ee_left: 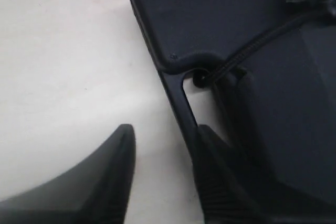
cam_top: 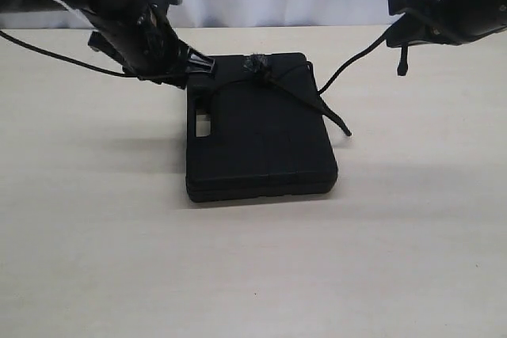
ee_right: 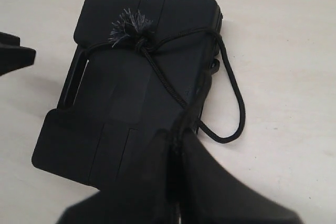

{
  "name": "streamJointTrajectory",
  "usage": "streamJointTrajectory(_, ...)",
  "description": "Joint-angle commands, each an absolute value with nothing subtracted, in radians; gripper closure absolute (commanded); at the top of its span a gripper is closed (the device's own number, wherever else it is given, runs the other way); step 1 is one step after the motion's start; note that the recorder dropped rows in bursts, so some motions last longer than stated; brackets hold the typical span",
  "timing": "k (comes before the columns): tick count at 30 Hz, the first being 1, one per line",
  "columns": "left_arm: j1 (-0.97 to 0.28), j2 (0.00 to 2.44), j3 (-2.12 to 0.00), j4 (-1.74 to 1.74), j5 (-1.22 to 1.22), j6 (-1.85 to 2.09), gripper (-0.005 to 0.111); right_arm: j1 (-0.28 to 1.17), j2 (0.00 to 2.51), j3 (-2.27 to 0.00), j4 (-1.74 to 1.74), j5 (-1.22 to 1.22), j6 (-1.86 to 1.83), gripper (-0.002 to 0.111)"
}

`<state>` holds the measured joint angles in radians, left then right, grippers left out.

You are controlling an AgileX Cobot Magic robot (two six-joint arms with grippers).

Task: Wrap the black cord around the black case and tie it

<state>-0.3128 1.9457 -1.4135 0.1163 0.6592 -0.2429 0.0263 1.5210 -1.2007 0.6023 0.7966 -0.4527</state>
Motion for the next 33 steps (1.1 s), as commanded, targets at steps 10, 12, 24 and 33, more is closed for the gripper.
streamJointTrajectory(10, -0.321, 2.126, -1.421, -0.040, 0.566, -0.307, 0.054, 0.026, 1.510, -1.210, 0.598, 0.793, -0.459, 0.104)
streamJointTrajectory(12, -0.321, 2.155, -1.421, -0.040, 0.544, -0.307, 0.054, 0.026, 1.510, -1.210, 0.598, 0.791, -0.459, 0.104)
streamJointTrajectory(24, -0.257, 2.085, -1.421, 0.020, 0.556, -0.317, 0.107, -0.038, 1.479, -1.210, 0.598, 0.784, -0.455, 0.104)
streamJointTrajectory(33, -0.099, 2.010, -1.421, 0.044, 0.727, -0.299, 0.107, -0.301, 1.468, -1.192, 0.407, 0.691, -0.414, 0.104)
